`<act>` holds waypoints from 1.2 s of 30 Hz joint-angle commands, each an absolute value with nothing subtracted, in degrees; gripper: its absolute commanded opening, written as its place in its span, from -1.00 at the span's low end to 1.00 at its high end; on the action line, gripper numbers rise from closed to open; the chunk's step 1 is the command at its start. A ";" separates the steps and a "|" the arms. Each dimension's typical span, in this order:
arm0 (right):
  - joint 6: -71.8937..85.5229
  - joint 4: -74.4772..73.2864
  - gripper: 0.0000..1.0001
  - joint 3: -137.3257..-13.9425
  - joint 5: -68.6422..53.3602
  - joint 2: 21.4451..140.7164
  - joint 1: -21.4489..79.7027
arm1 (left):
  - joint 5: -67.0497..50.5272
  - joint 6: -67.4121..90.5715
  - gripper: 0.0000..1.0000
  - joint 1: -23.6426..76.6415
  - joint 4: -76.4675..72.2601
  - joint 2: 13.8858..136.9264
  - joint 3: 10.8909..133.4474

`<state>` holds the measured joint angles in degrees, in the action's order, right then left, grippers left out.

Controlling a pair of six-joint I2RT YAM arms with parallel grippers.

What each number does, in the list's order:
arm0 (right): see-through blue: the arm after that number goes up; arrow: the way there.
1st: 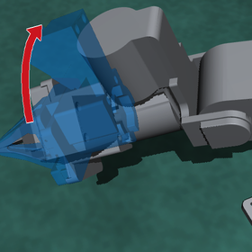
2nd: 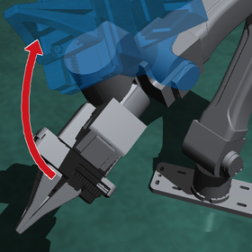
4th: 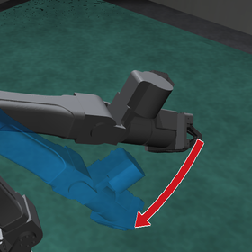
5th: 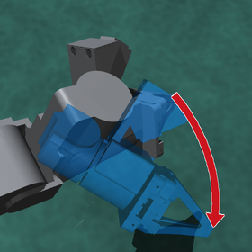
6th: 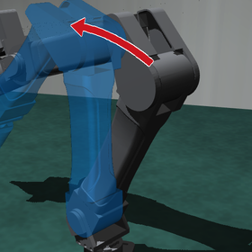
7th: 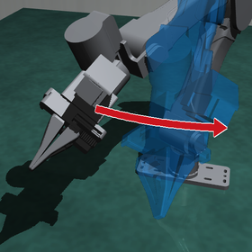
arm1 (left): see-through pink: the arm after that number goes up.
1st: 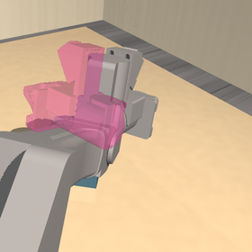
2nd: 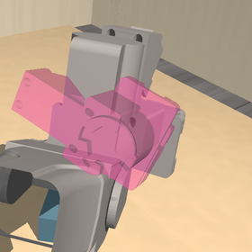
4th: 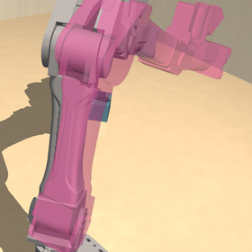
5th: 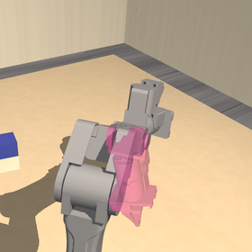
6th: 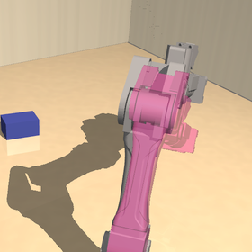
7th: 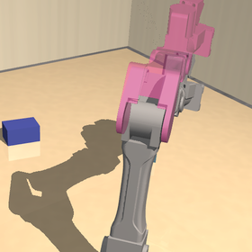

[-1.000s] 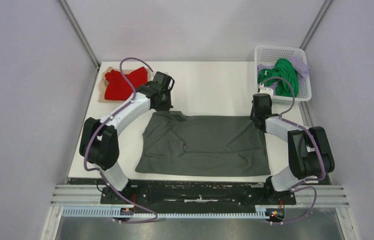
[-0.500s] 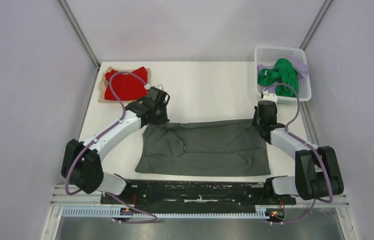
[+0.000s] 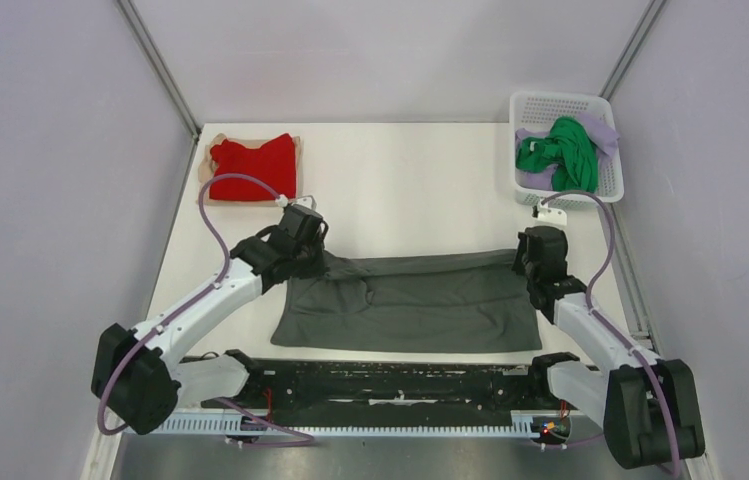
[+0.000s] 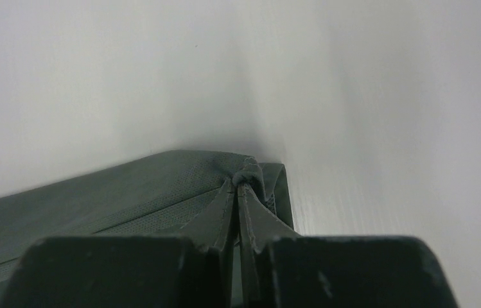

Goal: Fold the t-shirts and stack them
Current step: Fold the other side of the tshirt into a rectangle, then rotate the tshirt 90 degrees

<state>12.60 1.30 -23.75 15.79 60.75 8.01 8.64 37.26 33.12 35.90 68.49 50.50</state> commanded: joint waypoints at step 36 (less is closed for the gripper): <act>18.13 2.57 0.96 -25.85 -5.53 64.36 14.34 | 2.52 46.31 0.99 35.01 21.93 68.24 42.73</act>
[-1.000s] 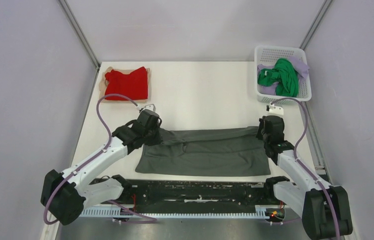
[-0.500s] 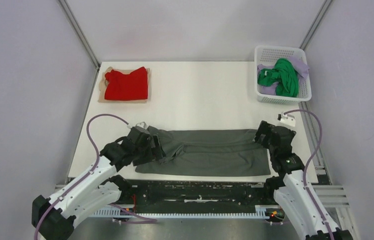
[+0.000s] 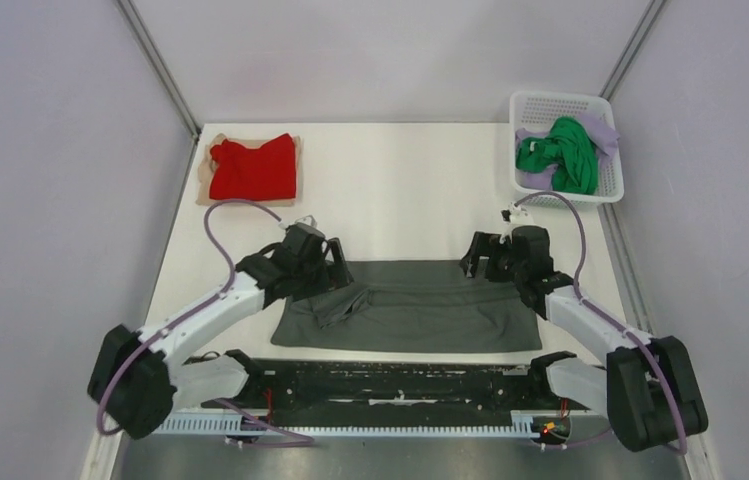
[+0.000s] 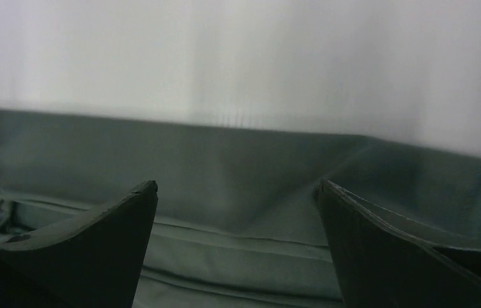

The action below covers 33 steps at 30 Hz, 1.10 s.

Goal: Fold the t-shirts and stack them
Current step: Rotate the tshirt 90 degrees

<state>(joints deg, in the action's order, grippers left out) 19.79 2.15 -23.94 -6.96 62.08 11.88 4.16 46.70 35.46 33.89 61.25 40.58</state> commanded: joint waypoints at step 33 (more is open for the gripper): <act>16.28 3.36 0.96 -19.09 -11.20 63.80 18.17 | -0.88 47.29 0.99 23.29 15.58 102.56 56.64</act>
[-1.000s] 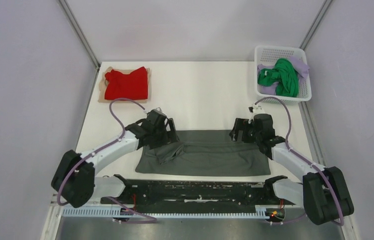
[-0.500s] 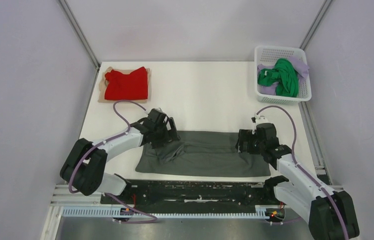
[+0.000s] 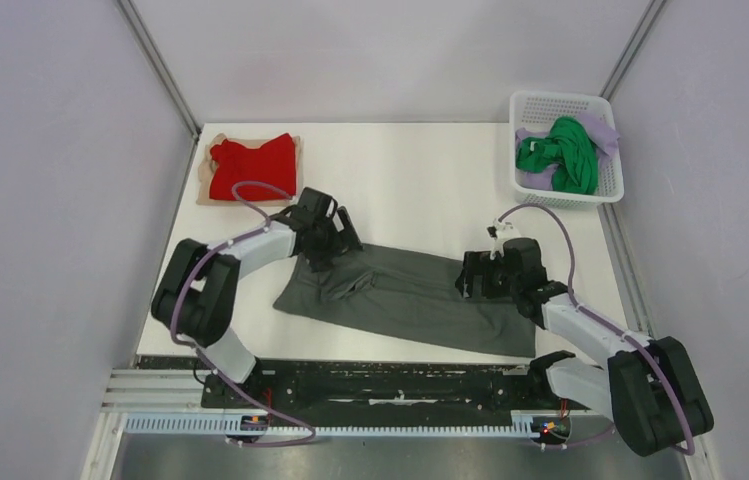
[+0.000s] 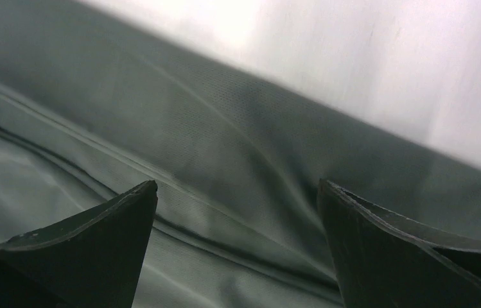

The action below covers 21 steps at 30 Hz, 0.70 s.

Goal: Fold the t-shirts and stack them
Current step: Rotate the tshirt 90 degrees

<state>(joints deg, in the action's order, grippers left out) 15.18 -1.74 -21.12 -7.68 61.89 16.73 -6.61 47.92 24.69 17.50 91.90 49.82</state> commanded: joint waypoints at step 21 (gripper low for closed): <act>10.03 1.78 0.96 -25.72 -17.88 63.90 42.62 | -22.19 70.58 0.99 25.95 2.29 163.42 140.96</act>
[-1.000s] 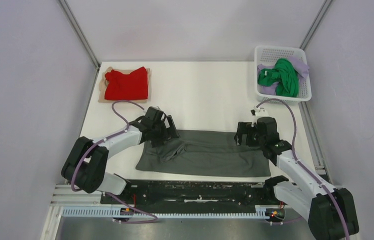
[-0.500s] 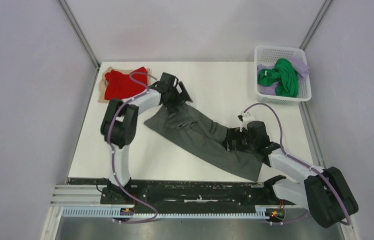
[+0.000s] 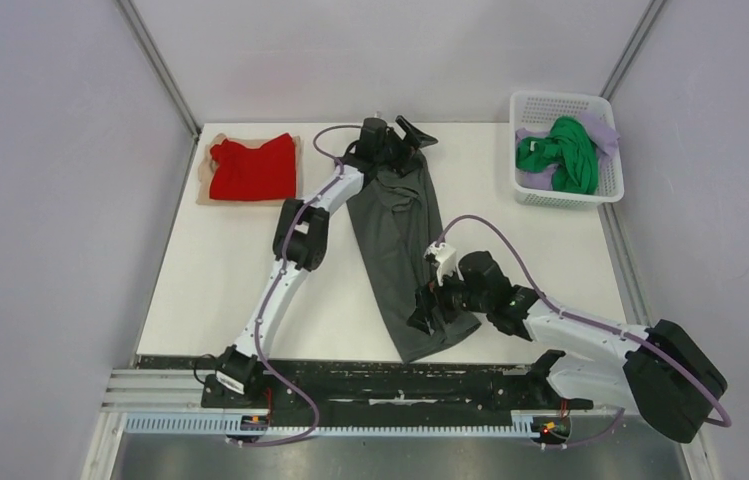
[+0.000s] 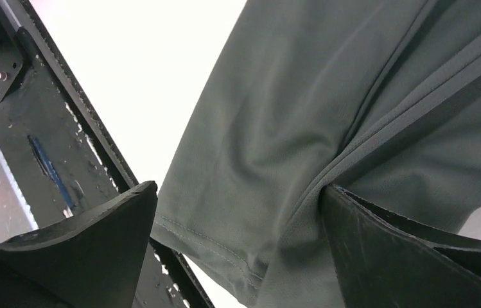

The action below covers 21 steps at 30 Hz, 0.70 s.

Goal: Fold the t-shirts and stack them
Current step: Rotate the tshirt 90 degrees

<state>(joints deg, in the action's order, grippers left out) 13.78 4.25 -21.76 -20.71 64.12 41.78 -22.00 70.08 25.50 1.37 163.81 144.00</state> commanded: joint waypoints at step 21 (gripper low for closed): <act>8.91 -8.51 0.97 -25.50 -10.53 57.85 42.54 | -14.29 45.42 0.99 26.75 15.29 127.00 110.28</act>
<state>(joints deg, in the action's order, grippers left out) 9.72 -9.56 -26.44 -1.65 59.46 42.48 -20.21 53.76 25.74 12.23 138.96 119.28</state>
